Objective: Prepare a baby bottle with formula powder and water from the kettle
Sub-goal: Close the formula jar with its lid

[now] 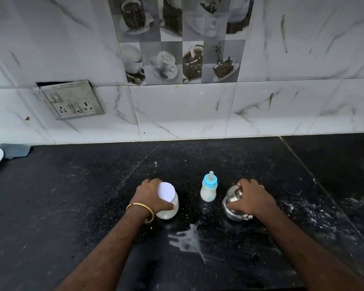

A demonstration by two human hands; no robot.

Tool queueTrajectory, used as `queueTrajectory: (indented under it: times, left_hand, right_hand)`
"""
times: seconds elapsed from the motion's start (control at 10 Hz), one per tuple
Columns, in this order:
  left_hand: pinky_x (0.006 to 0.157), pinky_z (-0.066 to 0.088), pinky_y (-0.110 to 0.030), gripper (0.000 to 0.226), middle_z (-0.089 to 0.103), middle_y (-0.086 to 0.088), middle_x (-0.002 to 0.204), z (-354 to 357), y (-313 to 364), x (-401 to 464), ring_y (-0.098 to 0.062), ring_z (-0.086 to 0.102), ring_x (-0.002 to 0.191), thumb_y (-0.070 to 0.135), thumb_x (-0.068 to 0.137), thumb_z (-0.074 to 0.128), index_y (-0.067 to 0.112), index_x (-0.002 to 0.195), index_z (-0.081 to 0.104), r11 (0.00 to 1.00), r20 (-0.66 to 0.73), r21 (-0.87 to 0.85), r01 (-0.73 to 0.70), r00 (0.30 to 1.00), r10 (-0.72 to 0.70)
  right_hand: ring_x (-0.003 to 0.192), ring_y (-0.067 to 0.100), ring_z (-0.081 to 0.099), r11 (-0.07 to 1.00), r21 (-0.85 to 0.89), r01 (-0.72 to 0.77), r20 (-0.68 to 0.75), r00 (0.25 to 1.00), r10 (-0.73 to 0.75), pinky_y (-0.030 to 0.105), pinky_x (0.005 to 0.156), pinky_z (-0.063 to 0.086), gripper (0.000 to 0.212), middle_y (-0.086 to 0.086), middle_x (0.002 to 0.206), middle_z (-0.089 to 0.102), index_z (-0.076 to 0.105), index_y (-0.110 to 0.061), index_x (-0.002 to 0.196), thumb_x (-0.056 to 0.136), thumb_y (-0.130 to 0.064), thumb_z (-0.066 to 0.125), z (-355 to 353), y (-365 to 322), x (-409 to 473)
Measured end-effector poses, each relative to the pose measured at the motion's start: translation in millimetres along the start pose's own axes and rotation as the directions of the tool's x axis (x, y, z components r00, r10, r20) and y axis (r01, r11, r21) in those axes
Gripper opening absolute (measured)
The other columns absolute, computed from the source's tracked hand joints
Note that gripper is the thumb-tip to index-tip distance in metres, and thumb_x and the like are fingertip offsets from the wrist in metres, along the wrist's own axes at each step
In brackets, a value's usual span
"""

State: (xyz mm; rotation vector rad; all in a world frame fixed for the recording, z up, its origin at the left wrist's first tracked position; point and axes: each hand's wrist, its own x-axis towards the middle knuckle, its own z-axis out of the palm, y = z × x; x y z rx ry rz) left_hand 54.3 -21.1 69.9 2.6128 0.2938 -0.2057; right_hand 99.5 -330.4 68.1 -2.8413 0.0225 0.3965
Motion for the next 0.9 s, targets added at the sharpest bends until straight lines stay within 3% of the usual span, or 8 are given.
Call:
queueTrajectory:
  times: [0.5,0.7,0.8,0.9]
  left_hand:
    - [0.102,0.046,-0.042,0.093,0.047,-0.008,0.132,7,2,-2,-0.033,0.046,0.125,0.061,0.064,0.08,0.021,0.14,0.044,0.994,0.027,0.108,0.02,0.999,-0.023]
    - [0.113,0.038,-0.043,0.119,0.036,-0.009,0.154,7,10,-9,-0.033,0.036,0.139,0.073,0.063,0.074,0.012,0.153,0.026,0.985,0.031,0.173,0.001,0.999,-0.006]
    - [0.115,0.035,-0.043,0.118,0.035,-0.008,0.157,3,16,-14,-0.032,0.033,0.143,0.083,0.067,0.06,0.012,0.154,0.025,0.981,-0.055,0.196,0.005,0.998,0.006]
    - [0.12,0.024,-0.044,0.109,0.026,-0.007,0.163,3,30,-24,-0.029,0.018,0.152,0.086,0.077,0.039,0.013,0.156,0.02,0.975,-0.239,0.219,-0.021,0.968,0.075]
  right_hand:
    - [0.123,0.027,0.048,1.0,-0.012,-0.023,0.003,1.0,0.023,0.039,0.089,0.05,0.081,0.003,0.133,0.045,0.041,-0.026,0.136,0.069,-0.06,0.072,0,-5,-5]
    - [0.131,0.028,0.045,0.997,-0.068,-0.041,0.048,0.998,0.044,0.042,0.098,0.048,0.097,0.004,0.145,0.043,0.034,-0.024,0.146,0.068,-0.069,0.072,-1,-10,-10]
    - [0.137,0.029,0.043,0.993,-0.109,-0.049,0.012,0.999,0.05,0.043,0.104,0.044,0.109,0.005,0.154,0.039,0.03,-0.02,0.151,0.068,-0.083,0.061,-1,-14,-16]
    - [0.144,0.031,0.037,0.993,-0.118,-0.016,-0.071,0.997,0.008,0.044,0.11,0.039,0.114,0.01,0.16,0.031,0.023,-0.015,0.156,0.073,-0.089,0.047,-1,-14,-23]
